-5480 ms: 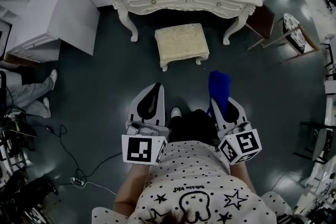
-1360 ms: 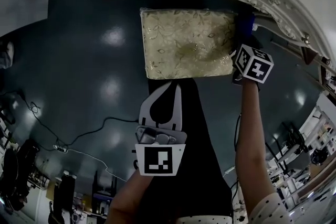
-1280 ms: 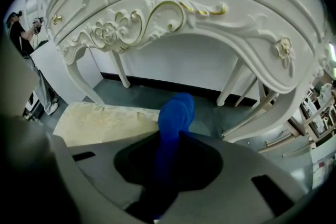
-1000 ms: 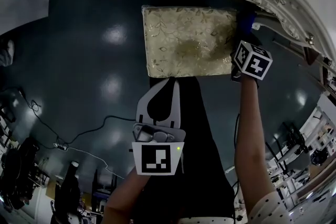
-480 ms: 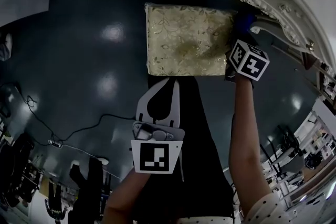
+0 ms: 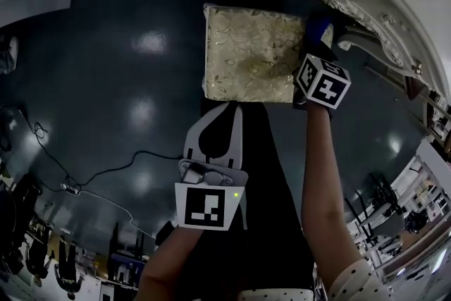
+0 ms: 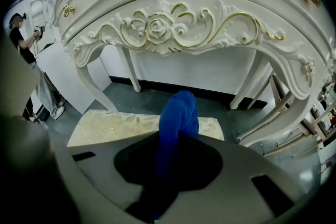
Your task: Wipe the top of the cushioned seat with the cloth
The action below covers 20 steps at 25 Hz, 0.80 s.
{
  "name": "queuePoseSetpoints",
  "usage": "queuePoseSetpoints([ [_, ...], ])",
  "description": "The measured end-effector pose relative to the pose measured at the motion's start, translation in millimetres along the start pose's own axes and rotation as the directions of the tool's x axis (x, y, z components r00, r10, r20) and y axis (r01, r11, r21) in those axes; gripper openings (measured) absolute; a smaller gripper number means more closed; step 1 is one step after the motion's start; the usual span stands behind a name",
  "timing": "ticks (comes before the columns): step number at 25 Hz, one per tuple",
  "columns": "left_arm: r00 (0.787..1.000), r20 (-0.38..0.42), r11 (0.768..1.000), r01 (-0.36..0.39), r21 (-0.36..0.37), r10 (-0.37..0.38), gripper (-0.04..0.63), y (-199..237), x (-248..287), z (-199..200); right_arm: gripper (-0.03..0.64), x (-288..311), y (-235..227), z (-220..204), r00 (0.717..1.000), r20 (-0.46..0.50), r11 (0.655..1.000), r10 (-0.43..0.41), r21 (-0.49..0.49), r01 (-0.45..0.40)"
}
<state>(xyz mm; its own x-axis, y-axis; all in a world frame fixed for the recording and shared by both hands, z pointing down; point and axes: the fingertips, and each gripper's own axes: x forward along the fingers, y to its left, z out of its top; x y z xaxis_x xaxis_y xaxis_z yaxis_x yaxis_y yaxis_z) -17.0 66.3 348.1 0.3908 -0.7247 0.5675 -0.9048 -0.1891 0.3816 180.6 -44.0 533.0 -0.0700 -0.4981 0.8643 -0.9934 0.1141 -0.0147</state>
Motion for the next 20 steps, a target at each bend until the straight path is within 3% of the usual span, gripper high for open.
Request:
queuePoseSetpoints([
  [11,0.998,0.050,0.996,0.032,-0.084,-0.027,-0.005,17,-12,18,0.087,2,51,4,0.999,-0.005,0.999,0.052,-0.013,-0.052],
  [16,0.999,0.034,1.000,0.013,-0.028,-0.012,-0.005,20,-14,16,0.087,5,70,7,0.997,-0.001,0.997,0.075,-0.025,-0.075],
  [20,0.999,0.032,0.999,0.001,-0.042,0.000,-0.005,23,-17,14,0.087,7,84,9,0.996,0.006,0.995,0.089,-0.034,-0.089],
])
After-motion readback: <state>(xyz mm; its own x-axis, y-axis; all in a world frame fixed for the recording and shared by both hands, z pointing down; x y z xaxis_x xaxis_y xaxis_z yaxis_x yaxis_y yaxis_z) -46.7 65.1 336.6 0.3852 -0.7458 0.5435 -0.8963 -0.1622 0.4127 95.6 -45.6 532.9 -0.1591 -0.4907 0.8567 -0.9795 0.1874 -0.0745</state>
